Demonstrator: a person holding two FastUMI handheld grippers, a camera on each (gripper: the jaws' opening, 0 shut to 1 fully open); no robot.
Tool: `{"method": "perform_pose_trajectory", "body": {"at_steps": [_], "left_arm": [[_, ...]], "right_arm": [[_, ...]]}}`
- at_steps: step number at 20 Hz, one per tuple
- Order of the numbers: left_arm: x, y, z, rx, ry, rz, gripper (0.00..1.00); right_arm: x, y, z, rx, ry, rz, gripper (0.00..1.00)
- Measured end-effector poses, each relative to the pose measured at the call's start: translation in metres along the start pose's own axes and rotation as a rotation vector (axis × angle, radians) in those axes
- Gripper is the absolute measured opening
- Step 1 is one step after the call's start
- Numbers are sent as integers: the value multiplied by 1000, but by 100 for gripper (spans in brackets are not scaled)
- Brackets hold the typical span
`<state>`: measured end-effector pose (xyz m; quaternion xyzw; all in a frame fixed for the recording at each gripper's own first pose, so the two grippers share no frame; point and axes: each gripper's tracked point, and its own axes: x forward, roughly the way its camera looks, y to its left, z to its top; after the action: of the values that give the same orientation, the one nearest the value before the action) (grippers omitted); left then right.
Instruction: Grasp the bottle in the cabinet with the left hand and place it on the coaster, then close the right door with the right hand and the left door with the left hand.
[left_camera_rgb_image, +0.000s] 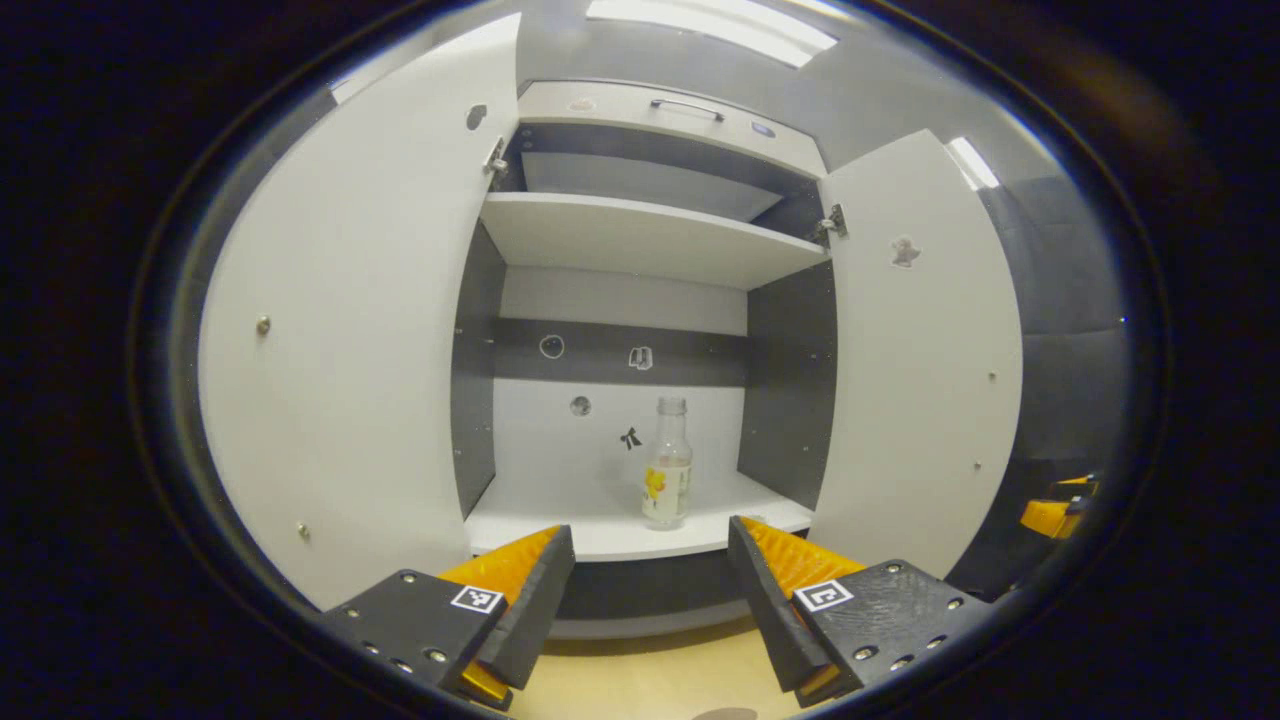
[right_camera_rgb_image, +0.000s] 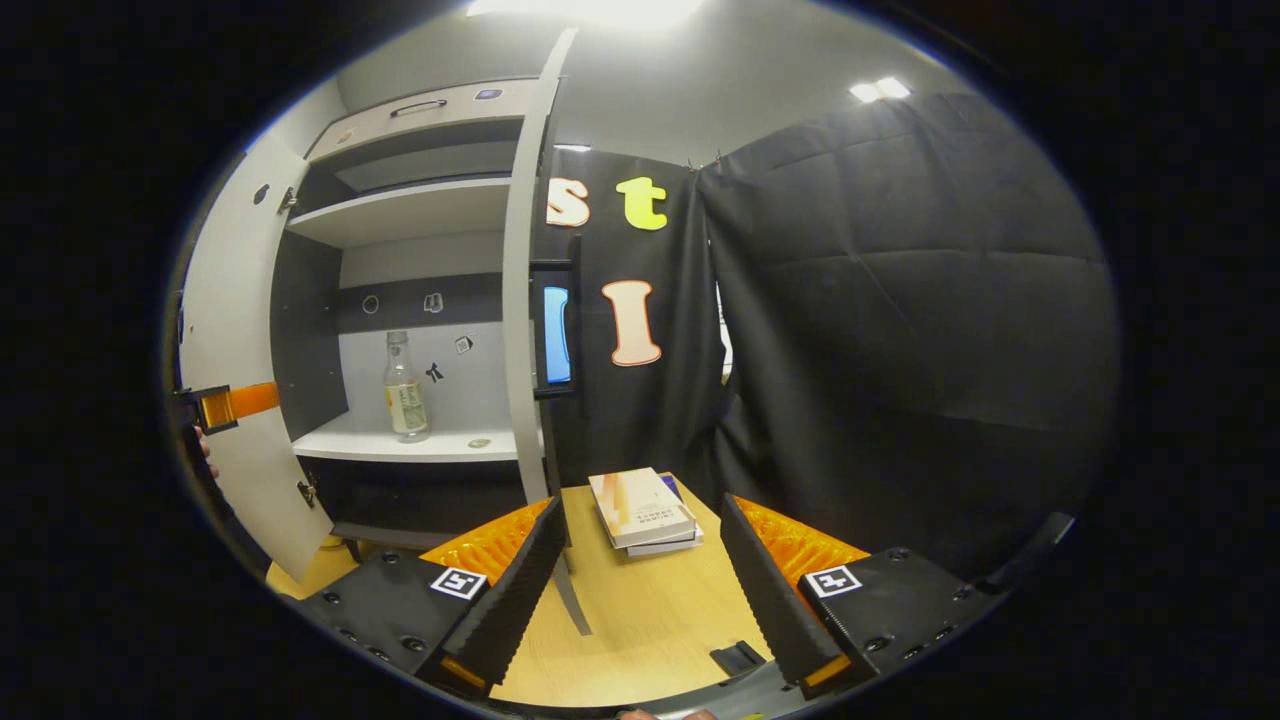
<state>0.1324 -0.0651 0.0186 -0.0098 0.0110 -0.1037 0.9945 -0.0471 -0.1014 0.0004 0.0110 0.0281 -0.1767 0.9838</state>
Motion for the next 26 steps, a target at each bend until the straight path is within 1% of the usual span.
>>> {"method": "perform_pose_trajectory", "body": {"at_steps": [1, 2, 5, 6, 10, 12, 18, 22, 26], "left_arm": [[9, -2, 2, 0, -1, -8, 89], [18, -4, 4, 2, 0, -16, 96], [47, -6, 8, 25, 2, -27, 96], [57, -7, 8, 36, 6, -31, 89], [89, -17, 10, 40, 30, -68, 90], [105, -20, 13, 35, 30, -69, 90], [160, -25, 21, 25, 17, -83, 89], [197, -25, 22, 47, 12, -90, 89], [229, -28, 17, 48, 19, -97, 89]], "right_arm": [[2, -5, 2, 3, -2, -14, 99], [4, -8, 3, 7, -3, -29, 100], [7, -24, 4, 15, -8, -74, 99], [10, -29, 3, 19, -11, -90, 99], [22, -47, 2, 61, -11, -149, 100], [27, -49, 1, 84, -18, -160, 99], [44, -62, 5, 103, -45, -203, 100], [55, -66, -3, 119, -28, -214, 100], [63, -69, -7, 120, -17, -232, 100]]}}
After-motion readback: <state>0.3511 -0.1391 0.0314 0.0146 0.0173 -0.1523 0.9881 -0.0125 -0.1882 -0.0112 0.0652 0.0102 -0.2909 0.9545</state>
